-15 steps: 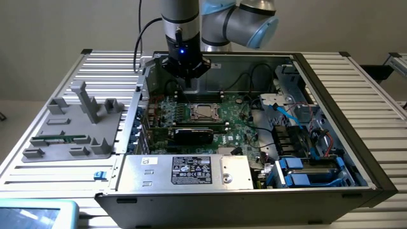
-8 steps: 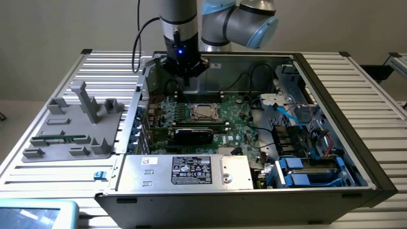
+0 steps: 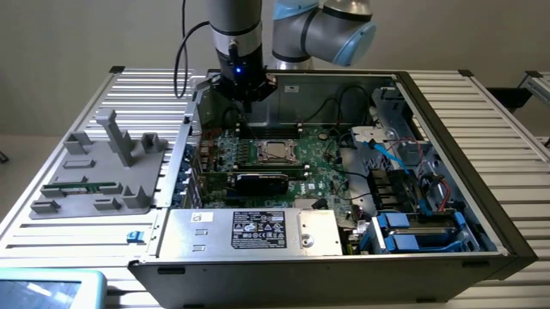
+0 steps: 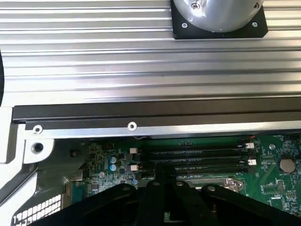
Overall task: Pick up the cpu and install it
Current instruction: 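Install the first cpu locking lever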
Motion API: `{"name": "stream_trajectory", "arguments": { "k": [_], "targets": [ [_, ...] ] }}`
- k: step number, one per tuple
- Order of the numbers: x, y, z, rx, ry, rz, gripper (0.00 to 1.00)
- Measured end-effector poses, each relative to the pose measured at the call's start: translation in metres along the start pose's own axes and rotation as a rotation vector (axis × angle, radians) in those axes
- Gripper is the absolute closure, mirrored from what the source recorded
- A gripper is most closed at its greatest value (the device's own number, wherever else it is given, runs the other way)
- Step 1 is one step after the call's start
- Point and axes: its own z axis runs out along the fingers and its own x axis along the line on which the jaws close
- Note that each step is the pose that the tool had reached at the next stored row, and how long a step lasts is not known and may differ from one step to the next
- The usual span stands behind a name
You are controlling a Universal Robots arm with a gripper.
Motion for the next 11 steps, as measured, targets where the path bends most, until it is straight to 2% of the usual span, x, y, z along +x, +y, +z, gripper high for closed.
{"name": "stream_trajectory", "arguments": {
  "k": [6,9,11],
  "targets": [
    [0.009,-0.0008,-0.0003,-0.0040,0.0033,-0.007,0.91],
    [0.013,-0.0021,0.0010,-0.0137,0.0067,-0.016,0.91],
    [0.015,-0.0023,0.0012,-0.0157,0.0085,-0.020,0.91]
  ]
}}
